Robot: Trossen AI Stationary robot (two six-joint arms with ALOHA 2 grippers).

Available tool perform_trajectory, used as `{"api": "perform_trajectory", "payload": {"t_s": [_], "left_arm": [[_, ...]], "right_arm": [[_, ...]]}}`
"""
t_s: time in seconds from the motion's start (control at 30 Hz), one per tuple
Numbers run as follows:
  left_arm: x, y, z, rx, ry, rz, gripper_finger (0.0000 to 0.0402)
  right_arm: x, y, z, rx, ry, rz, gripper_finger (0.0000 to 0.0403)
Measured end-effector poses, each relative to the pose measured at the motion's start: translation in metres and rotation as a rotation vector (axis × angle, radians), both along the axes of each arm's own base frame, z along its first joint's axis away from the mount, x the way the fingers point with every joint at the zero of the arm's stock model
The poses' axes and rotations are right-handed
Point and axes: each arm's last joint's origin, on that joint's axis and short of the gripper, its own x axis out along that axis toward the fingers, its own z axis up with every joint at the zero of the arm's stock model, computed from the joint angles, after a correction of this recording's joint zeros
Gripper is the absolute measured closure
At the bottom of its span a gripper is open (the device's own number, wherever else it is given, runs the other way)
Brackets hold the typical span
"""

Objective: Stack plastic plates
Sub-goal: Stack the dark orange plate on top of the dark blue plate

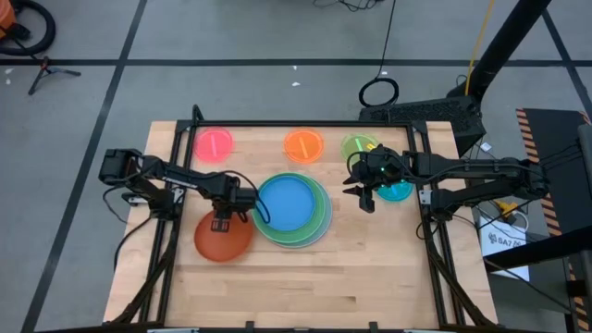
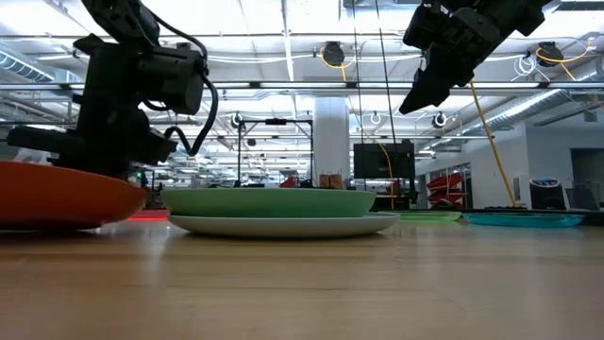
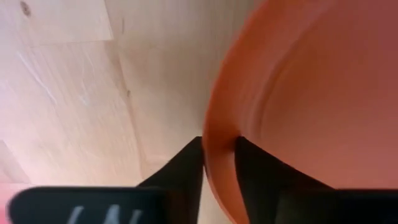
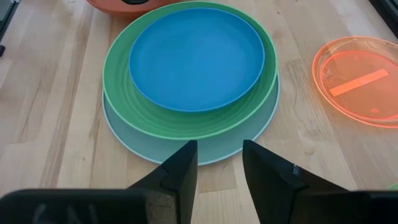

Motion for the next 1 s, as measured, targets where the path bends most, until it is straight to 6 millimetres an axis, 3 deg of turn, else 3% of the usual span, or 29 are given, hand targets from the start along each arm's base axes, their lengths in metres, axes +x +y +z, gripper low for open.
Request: {"api": "perform_trajectory", "payload": {"t_s": [0.23, 0.6, 1.0], "left_arm": [[-0.001, -0.001, 0.002, -0.03, 0.013, 0.03, 0.0368], [-0.004, -0.001, 0.005, -0.026, -0.001, 0.082, 0.0374], [-0.01, -0.006, 0.047, -0.015, -0.195, 0.179, 0.0378]], "right_arm": [[0.0, 0.0, 0.0, 0.0, 0.0, 0.0, 0.0282], [0.0, 0.0, 0.0, 0.018, 0.0, -0.016, 0.0282], [0.0, 0.0, 0.0, 0.018, 0.0, -0.014, 0.0282]]}}
